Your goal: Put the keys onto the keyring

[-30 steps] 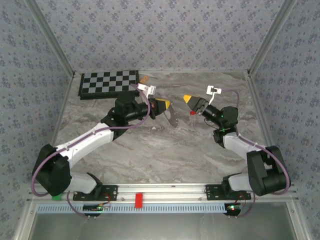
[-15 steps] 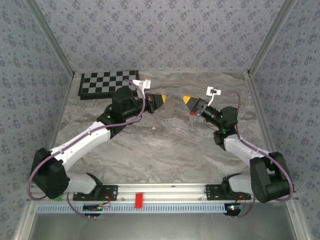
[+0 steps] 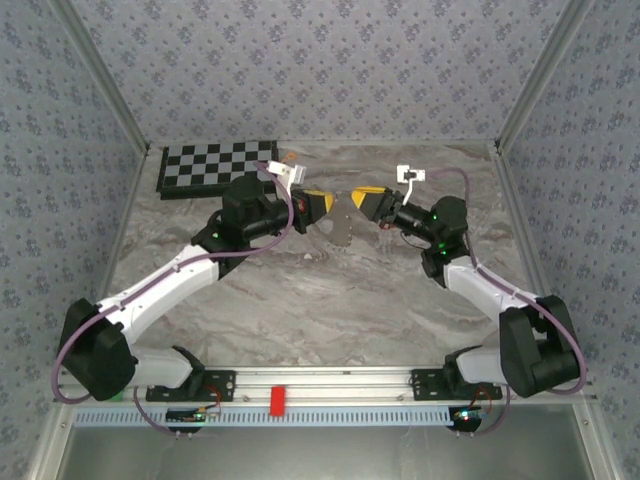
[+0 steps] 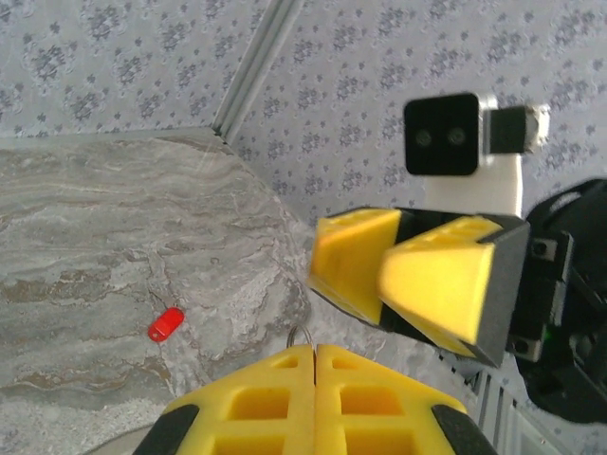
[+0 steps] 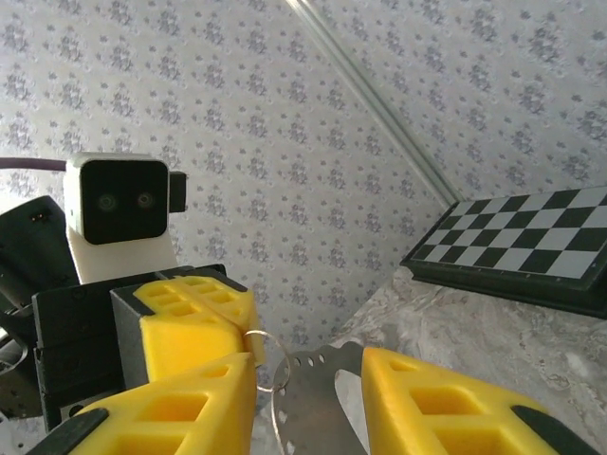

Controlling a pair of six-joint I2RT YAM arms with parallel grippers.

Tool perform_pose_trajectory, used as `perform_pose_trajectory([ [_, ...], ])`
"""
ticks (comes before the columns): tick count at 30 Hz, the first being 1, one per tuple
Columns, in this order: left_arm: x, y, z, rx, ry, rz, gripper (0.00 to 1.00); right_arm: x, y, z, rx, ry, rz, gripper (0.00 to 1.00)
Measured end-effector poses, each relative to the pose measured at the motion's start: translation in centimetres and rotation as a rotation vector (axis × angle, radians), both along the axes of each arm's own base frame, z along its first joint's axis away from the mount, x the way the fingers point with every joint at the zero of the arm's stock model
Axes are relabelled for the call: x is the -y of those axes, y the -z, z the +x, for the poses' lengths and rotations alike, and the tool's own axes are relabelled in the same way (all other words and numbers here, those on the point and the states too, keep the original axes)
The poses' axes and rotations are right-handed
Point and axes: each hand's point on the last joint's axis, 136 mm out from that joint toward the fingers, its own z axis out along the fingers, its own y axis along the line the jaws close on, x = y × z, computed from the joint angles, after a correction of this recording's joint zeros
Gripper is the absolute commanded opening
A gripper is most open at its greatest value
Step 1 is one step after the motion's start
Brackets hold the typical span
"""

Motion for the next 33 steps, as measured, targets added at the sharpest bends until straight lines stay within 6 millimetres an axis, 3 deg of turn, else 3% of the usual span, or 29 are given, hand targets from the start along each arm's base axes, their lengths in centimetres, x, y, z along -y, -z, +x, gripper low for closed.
perform_pose_trajectory([
  [10,0.1,-0.4,-1.2,0.064,0.062,0.017,0.00,-2.9,0.5,-1.7,0.036,-0.149,-0.041,0.29],
  [25,0.2,-0.6,-1.6,0.066,0.077,0.012,0.00,-3.6,0.3,-2.7,0.063,-0.193,-0.039,0.13],
  [33,0.2,-0.6,-1.7,0.065,0.088,0.011,0.00,-3.6,0.2,-2.7,0.067,-0.192,-0.038,0.12],
])
